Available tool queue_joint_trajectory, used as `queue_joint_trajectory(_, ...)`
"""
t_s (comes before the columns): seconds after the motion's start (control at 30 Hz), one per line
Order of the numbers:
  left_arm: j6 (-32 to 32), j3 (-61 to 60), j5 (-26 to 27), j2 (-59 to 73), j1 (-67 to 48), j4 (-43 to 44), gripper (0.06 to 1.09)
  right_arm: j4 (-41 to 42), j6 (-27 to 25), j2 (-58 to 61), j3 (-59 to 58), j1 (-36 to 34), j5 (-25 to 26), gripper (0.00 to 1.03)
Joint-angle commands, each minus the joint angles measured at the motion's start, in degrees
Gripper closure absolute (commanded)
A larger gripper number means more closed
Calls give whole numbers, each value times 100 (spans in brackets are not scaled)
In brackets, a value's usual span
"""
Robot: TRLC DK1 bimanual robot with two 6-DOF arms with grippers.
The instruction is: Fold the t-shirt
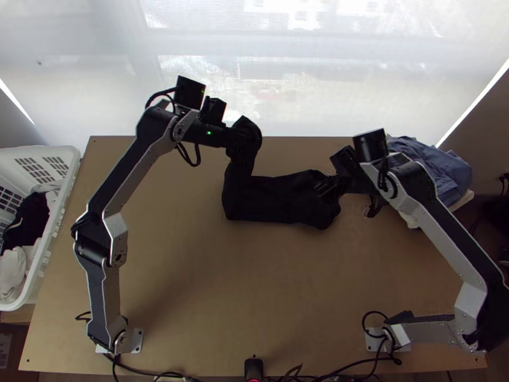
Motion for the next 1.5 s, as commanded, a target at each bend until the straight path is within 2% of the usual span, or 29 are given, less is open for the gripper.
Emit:
queue_joint_trajectory(0.0,-202,-3,19,332,-605,671,105,-235,106,-873,-357,-628,3,5)
queue_joint_trajectory(0.2,-624,-21,63,622,-939,1568,105,-411,106,-1145,-603,-778,82,5)
queue_joint_trajectory(0.73,-1231,-82,63,1483,-1449,2851,105,-464,80,-1172,-867,-839,223,5)
queue_joint_trajectory(1.23,-1380,-12,54,2160,-1616,3343,105,-464,80,-1172,-964,-839,231,5)
queue_joint_trajectory(1.47,-1925,129,45,2406,-1792,3870,105,-473,71,-1163,-937,-813,231,5)
